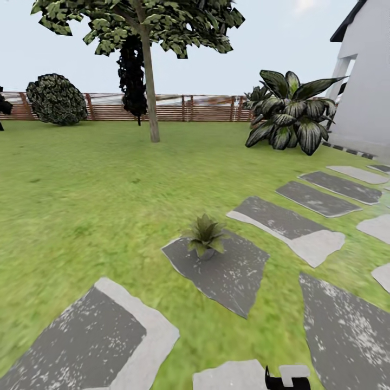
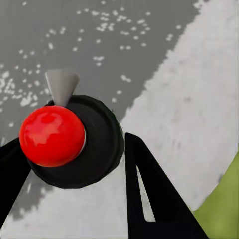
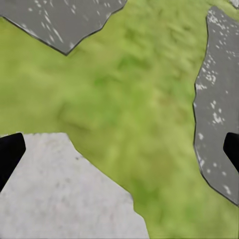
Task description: Pick up the pesticide atomizer in the garden and spray insectifuge to fully cover both potted plants in the garden.
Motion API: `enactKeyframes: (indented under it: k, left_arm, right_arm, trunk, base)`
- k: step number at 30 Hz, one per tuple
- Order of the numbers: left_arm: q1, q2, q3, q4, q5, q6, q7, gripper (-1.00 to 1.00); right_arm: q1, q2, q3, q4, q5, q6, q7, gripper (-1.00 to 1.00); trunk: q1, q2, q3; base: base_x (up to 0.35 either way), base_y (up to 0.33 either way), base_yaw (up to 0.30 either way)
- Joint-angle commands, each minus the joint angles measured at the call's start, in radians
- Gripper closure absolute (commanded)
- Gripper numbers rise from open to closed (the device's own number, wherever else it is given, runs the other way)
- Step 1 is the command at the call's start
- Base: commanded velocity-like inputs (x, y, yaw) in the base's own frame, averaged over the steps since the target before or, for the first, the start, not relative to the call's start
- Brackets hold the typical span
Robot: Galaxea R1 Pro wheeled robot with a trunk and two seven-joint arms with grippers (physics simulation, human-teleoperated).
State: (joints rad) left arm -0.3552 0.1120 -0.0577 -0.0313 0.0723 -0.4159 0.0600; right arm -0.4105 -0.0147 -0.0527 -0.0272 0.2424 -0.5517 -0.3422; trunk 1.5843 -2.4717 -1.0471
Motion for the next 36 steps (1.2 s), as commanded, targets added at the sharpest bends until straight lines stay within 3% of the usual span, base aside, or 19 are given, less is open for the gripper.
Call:
enactKeyframes:
  k: [1,10,22,33,36]
  left_arm:
    - [-0.001,0.000,-0.007,0.001,0.007,-0.003,0.002,1.00]
    - [-0.001,0.000,-0.007,0.001,0.007,-0.003,0.002,1.00]
    - [0.000,-0.007,-0.007,-0.001,0.011,-0.004,0.001,1.00]
    - [0.020,0.002,-0.007,-0.009,0.008,-0.005,-0.001,1.00]
    - [0.022,-0.002,-0.020,-0.011,-0.010,-0.003,-0.010,1.00]
  right_arm:
    - [-0.001,0.001,-0.006,0.001,0.010,-0.002,-0.005,-1.00]
    - [-0.001,0.002,-0.006,0.001,0.009,-0.002,-0.006,-1.00]
    - [-0.001,0.003,-0.006,-0.001,0.008,-0.002,-0.006,-1.00]
    - [-0.001,0.004,-0.006,0.001,0.011,0.001,-0.003,-1.00]
    - [-0.001,0.004,0.000,-0.002,0.017,0.001,-0.001,-1.00]
  trunk:
    - [0.000,0.000,-0.001]
    - [0.000,0.000,-0.001]
    - [0.000,0.000,0.006]
    - [0.000,0.000,0.008]
    - [0.000,0.000,0.008]
  base:
    - [0.339,0.128,0.000]
    - [0.339,0.128,-0.009]
    - [0.339,0.117,-0.215]
    - [0.323,-0.061,-0.047]
    - [0.294,-0.140,0.000]
